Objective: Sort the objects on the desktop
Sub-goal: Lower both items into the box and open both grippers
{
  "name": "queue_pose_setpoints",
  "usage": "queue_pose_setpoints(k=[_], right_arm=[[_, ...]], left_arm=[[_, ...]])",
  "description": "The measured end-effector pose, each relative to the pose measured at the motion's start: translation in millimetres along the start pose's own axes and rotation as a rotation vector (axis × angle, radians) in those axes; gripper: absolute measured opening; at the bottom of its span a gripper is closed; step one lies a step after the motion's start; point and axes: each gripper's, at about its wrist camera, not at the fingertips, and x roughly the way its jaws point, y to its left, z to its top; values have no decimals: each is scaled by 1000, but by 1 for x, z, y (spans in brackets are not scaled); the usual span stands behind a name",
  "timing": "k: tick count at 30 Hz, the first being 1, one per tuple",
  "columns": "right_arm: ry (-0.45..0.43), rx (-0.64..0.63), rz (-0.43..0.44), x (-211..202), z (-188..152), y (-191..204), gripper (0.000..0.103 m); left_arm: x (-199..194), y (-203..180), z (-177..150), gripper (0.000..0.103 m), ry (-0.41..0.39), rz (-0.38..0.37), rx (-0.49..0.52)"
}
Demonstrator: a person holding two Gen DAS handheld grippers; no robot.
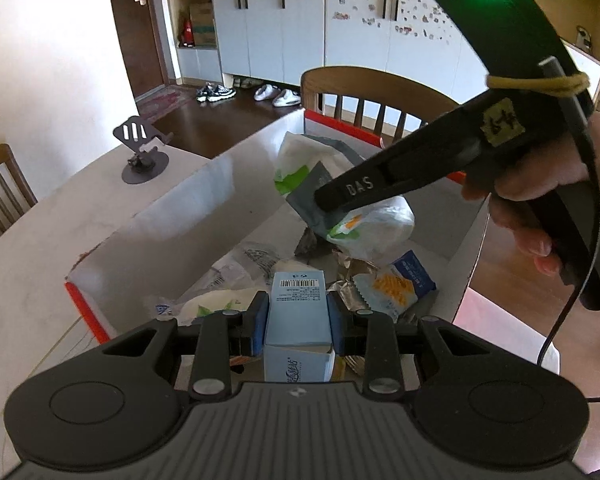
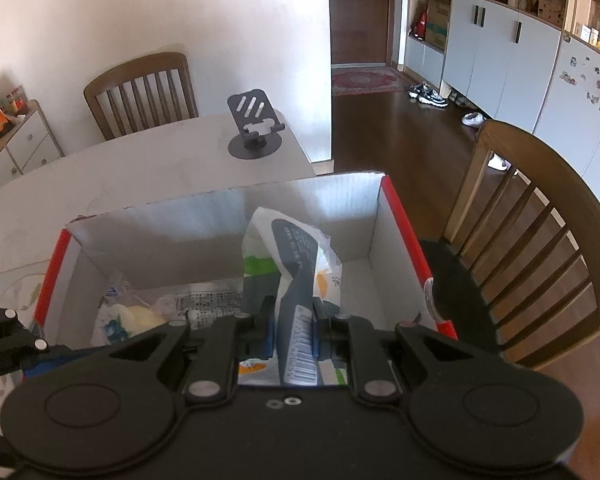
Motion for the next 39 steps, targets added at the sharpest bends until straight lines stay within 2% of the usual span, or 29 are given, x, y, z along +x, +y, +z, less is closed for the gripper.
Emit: queue_pose_setpoints(k=[17,21,31,32,33,34,36,39], right_arm=[[51,-25,3,26,0,3,20],[51,-21,10,25,-1,1,26],[50,-10,37,17,-4,-4,31],[51,-11,41,16,-5,-4,35],[49,-9,46,14,-5,-5,40],[46,-10,45,13,-5,-4,42],[42,-12,44,10,-5,-3,42],[35,-8,49,5,-5,-4,42]], left_arm=[[24,-2,-1,29,91,-51,-19],[24,-2,0,30,95,-55,-29],[22,4,-1,31,97,-68,-94],[21,4,-1,32,96,-67,-93],[20,4,-1,38,93,-68,-92],[18,3,0,42,89,-70,-91],[15,3,-1,57,77,-66,-92],[11,5,-1,57,68,-64,-100]])
